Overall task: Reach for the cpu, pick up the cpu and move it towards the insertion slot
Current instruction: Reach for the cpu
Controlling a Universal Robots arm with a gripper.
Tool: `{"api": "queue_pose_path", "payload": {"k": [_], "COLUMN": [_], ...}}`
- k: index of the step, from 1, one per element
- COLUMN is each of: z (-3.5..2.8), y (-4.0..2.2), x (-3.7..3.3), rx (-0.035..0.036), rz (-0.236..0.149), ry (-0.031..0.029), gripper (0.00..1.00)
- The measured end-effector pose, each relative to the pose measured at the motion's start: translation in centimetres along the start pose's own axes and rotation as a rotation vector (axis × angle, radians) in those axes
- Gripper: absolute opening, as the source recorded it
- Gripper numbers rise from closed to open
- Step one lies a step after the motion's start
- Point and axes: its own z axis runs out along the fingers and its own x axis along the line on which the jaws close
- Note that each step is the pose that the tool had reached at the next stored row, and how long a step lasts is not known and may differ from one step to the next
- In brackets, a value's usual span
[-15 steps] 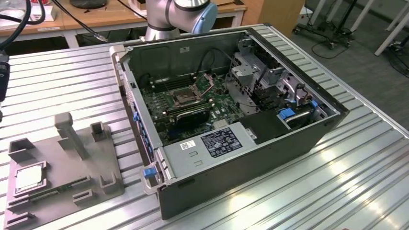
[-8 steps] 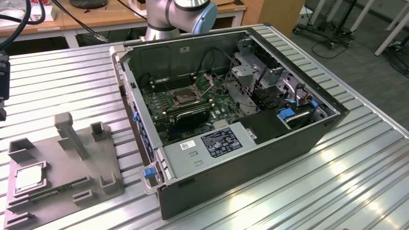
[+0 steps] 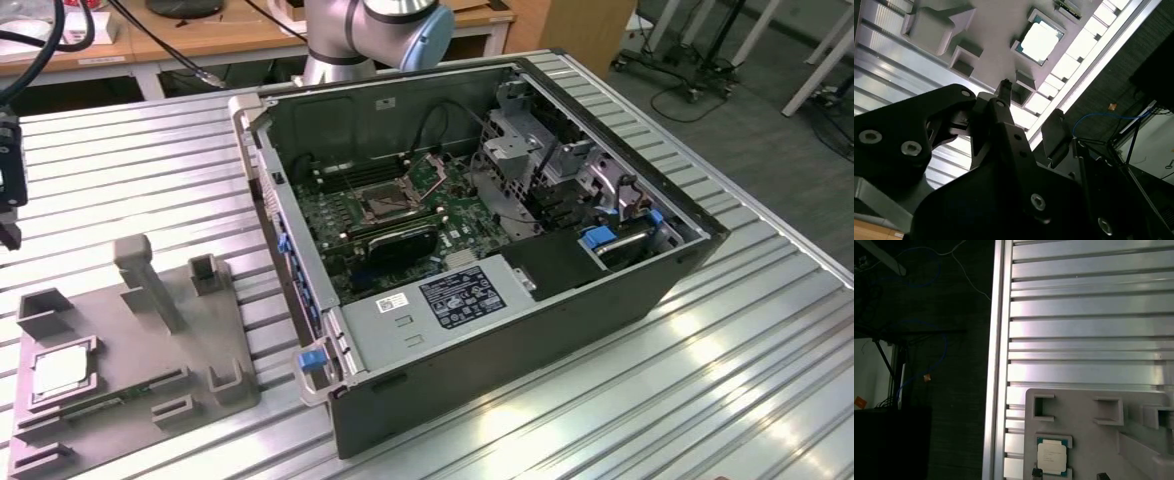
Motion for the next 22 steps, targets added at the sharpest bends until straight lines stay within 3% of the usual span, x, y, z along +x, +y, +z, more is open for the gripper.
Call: {"api": "queue_pose_path", "payload": {"k": [6, 7, 11, 14, 22], "z": [0.0, 0.01, 0.18, 0.63, 2.04], "y": [0.0, 0.0, -0.03, -0.22, -1.3], "x": [0.0, 0.0, 0.01, 0.1, 0.28], "rx": [0.0, 0.0, 0.0005, 0.0011, 0.0011], "rz": [0.0, 0.0, 0.0, 0.0, 0.0], "ry": [0.0, 0.0, -0.0003, 0.0001, 0.0001], "gripper": [0.53, 0.59, 0.6, 0.72, 0.72]}}
